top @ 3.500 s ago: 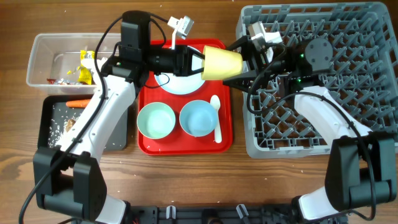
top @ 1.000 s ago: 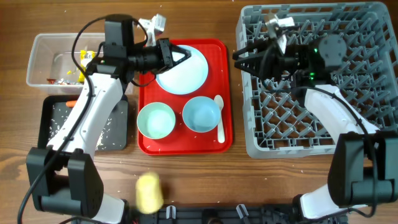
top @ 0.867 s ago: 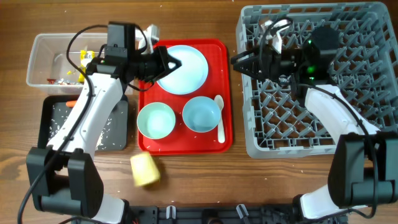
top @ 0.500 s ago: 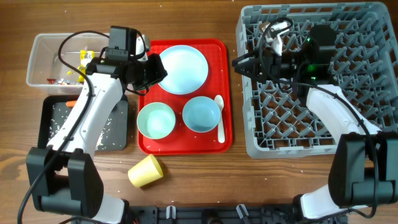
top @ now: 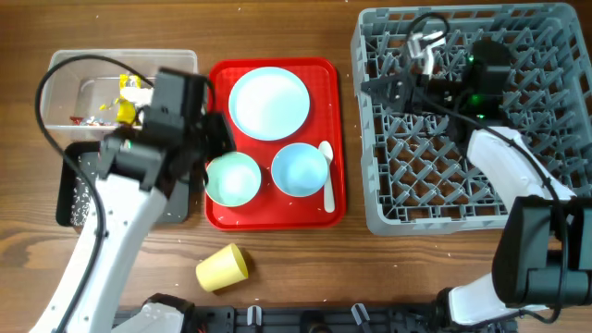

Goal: Sort waste into correct bins and load items into the dishwasher rack

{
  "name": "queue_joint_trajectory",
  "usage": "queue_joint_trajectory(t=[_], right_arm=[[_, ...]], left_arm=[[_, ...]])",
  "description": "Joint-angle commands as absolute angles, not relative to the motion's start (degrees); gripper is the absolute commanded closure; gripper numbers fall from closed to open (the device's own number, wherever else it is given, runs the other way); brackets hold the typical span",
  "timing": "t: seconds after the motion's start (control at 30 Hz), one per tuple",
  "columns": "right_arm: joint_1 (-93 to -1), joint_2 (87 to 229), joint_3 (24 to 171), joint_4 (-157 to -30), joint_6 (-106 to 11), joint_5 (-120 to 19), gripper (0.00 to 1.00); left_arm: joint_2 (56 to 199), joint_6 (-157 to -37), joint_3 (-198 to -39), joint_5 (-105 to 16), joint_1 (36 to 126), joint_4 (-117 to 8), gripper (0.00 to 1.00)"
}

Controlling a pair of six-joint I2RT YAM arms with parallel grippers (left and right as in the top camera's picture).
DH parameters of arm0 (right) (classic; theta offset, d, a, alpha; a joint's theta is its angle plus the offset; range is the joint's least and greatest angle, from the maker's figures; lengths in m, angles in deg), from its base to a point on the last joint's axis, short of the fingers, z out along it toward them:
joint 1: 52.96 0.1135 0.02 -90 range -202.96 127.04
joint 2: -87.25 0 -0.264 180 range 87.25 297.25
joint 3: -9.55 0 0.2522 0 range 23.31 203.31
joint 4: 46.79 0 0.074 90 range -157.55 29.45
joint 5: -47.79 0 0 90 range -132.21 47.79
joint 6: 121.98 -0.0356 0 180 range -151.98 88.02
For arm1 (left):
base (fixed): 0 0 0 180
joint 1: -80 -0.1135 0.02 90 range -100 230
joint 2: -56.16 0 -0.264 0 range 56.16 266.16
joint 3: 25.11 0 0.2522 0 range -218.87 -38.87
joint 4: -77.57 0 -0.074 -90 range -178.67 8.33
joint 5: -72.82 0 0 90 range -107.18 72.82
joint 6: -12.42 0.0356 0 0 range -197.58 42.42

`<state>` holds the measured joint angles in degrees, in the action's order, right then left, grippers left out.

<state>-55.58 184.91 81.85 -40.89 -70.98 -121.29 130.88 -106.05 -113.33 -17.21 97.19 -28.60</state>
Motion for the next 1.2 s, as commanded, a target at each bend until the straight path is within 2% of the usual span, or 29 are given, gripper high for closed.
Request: queue_joint_trajectory(t=[0.0, 0.1, 0.17, 0.27, 0.3, 0.33, 0.43, 0.5, 0.63, 0.87, 1.07, 1.17], right_arm=[[-57.24, 183.25, 86.01, -41.15, -76.82, -115.92, 0.48], [-58.16, 182.36, 92.13, -48.65, -76.09, -113.03, 0.48], [-58.29, 182.20, 98.11, -61.35, -71.00, -106.69, 0.50], [-57.26, 182.27, 110.88, -89.68, -59.33, -80.79, 0.51], [-55.82, 182.31, 116.91, -99.77, -56.03, -64.75, 0.49], [-54.26, 182.47, 121.39, -105.76, -53.58, -53.76, 0.45], [-49.98, 182.49, 130.62, -116.49, -46.76, -37.78, 0.31], [-47.84, 182.49, 135.31, -123.80, -43.64, -37.91, 0.26], [-47.23, 182.68, 135.53, -131.93, -42.04, -44.66, 0.19], [-47.23, 184.17, 128.67, -134.35, -37.95, -54.15, 0.02], [-47.23, 184.76, 123.53, -133.24, -35.97, -54.04, 0.00], [-47.29, 184.78, 120.78, -132.69, -34.89, -53.87, 0.00]], left_arm=[[129.61, -108.30, -113.61, -8.47, 101.35, -23.94, 0.91], [129.54, -108.30, -113.61, -8.27, 102.55, -21.25, 0.89], [129.59, -108.30, -113.61, -8.25, 102.68, -19.77, 0.89], [129.57, -108.32, -113.61, -7.49, 102.68, -19.16, 0.88], [129.57, -108.39, -113.61, -7.23, 102.68, -19.16, 0.88], [129.57, -108.54, -113.61, -7.23, 102.66, -19.18, 0.88], [129.74, -110.29, -113.61, -7.25, 102.79, -19.18, 0.88], [130.59, -110.77, -113.61, -7.23, 103.66, -18.96, 0.88], [134.07, -113.81, -113.59, -7.14, 106.63, -15.83, 0.85], [141.48, -124.74, -111.42, -6.94, 113.41, -8.88, 0.80], [143.21, -133.28, -107.21, -4.89, 120.10, -6.89, 0.77], [143.21, -135.93, -104.78, -4.86, 123.46, -5.93, 0.69]])
